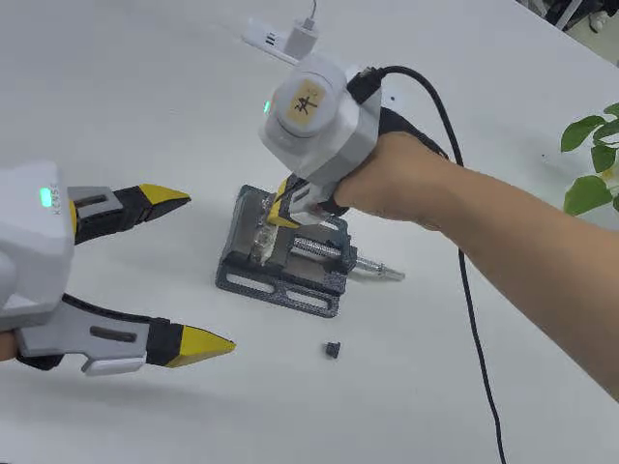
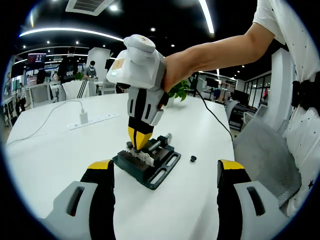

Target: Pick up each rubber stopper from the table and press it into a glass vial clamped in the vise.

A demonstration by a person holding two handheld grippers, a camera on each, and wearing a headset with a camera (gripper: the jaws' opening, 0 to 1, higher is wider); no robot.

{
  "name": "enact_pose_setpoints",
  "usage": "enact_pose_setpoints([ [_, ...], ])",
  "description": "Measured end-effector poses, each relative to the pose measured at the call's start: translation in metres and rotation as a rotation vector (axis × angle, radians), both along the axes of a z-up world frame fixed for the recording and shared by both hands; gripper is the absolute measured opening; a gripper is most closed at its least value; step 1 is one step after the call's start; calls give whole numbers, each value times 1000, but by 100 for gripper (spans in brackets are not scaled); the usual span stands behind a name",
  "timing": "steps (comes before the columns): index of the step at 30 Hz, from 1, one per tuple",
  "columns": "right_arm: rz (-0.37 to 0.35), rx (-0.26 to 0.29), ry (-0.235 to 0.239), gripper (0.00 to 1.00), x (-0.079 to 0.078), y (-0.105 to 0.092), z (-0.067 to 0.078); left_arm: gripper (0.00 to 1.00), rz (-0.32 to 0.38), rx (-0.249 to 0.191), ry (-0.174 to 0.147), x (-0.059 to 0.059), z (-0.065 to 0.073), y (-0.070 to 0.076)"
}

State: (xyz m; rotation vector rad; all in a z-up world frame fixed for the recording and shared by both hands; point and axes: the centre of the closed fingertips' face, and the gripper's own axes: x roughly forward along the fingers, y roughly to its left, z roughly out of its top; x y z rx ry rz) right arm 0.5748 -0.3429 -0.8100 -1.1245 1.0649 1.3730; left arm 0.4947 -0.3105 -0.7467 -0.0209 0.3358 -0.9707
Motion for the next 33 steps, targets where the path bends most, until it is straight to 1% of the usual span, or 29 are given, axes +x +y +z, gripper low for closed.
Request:
enact_pose_setpoints([
  [2,4,2,1,0,1,-1,0,83,-1,0,-3,1,1,-1],
  [5,-3,23,6,0,0,-2,0,83,-5,3,-9,1,3,-2],
  [9,-12,46,-6,0,0,-1,0,83,-1,-1,-15,1,6,-2],
  [12,-36,67,-8,0,0,-1,1,83,-3,-3,-19,-1,10,-3],
  [13,-30,70,-11,0,1,-1,1,83,-4,0,-20,-2,11,-3],
  [14,-43,77,-6,0,1,-1,2,82,-4,4,-21,-3,11,-2],
  [15,-93,83,0,0,1,-1,2,82,-4,9,-22,-4,12,-1],
  [16,-68,82,-9,0,0,-1,2,82,-3,10,-23,-4,13,0],
  [17,-42,94,-27,0,0,0,2,82,1,11,-23,-5,14,1],
  [19,-91,110,-22,0,0,0,2,82,6,14,-23,-6,14,4],
  [21,-71,126,-30,0,0,-1,2,82,13,13,-20,-6,15,4],
  [22,-101,143,-27,0,0,0,3,82,13,15,-21,-7,16,4],
  [24,-113,164,-24,0,1,-1,3,82,13,17,-23,-8,17,4],
  [27,-186,218,0,0,1,0,4,82,10,24,-26,-9,18,2],
  [31,-227,254,7,0,1,-1,4,82,11,27,-28,-10,20,3],
  [33,-228,268,2,0,1,-1,4,82,11,31,-29,-10,21,4],
])
